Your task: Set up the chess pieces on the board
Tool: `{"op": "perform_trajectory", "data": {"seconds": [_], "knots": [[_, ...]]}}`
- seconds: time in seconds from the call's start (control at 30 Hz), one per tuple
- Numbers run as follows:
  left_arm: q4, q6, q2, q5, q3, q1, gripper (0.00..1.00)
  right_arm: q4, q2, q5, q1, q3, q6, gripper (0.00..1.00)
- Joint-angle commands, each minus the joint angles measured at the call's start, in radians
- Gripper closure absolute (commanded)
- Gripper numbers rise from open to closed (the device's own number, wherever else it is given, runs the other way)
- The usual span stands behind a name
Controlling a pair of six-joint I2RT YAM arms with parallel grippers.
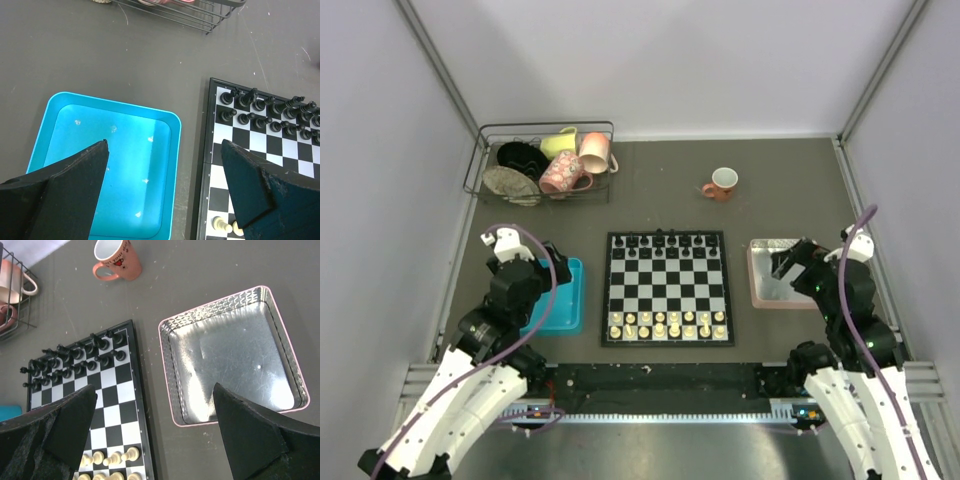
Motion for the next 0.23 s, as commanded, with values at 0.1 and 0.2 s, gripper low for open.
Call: {"op": "perform_trajectory", "data": {"seconds": [0.1, 0.2], "knots": [[0.058, 0.004, -0.029, 0.005, -0.05, 0.003, 0.02, 0.01, 0.003, 0.054, -0.009, 0.022, -0.016, 0.01], [0.031, -0.017, -0.032, -0.002, -0.039, 0.003, 0.01, 0.01, 0.032, 0.041, -0.009, 0.036, -0.019, 0.01]]}}
